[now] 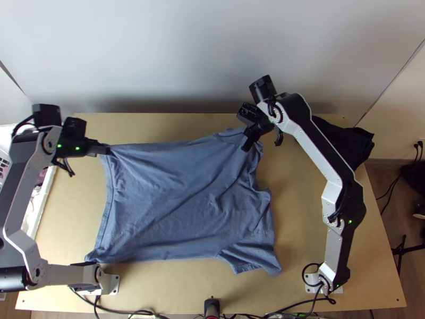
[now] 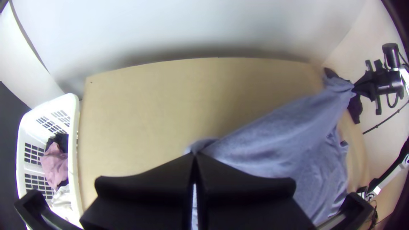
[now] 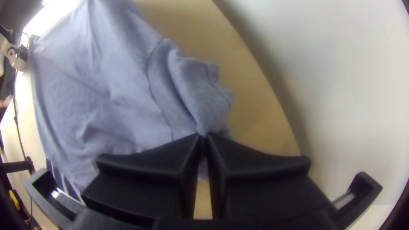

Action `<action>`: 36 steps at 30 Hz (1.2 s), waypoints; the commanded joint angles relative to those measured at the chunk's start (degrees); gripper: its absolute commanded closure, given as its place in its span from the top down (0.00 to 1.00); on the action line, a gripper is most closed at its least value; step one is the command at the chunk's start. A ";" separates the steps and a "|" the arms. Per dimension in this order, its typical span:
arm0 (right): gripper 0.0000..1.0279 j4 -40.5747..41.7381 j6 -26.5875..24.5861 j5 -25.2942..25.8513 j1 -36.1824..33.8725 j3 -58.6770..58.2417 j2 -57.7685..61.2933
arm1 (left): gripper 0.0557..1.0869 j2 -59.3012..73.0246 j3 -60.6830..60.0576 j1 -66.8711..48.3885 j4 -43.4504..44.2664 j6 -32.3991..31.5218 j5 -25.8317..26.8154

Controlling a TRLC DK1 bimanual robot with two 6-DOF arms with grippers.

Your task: Fold the t-shirt

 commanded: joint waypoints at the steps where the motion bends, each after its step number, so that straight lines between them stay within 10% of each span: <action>1: 0.08 1.16 0.05 -0.43 0.29 -2.74 -1.97 | 0.04 -3.17 -1.65 2.02 0.21 0.22 1.93; 36: 0.08 24.01 -0.12 0.54 -0.06 -23.31 -10.14 | 0.04 -14.07 -24.15 0.61 27.89 -2.51 2.37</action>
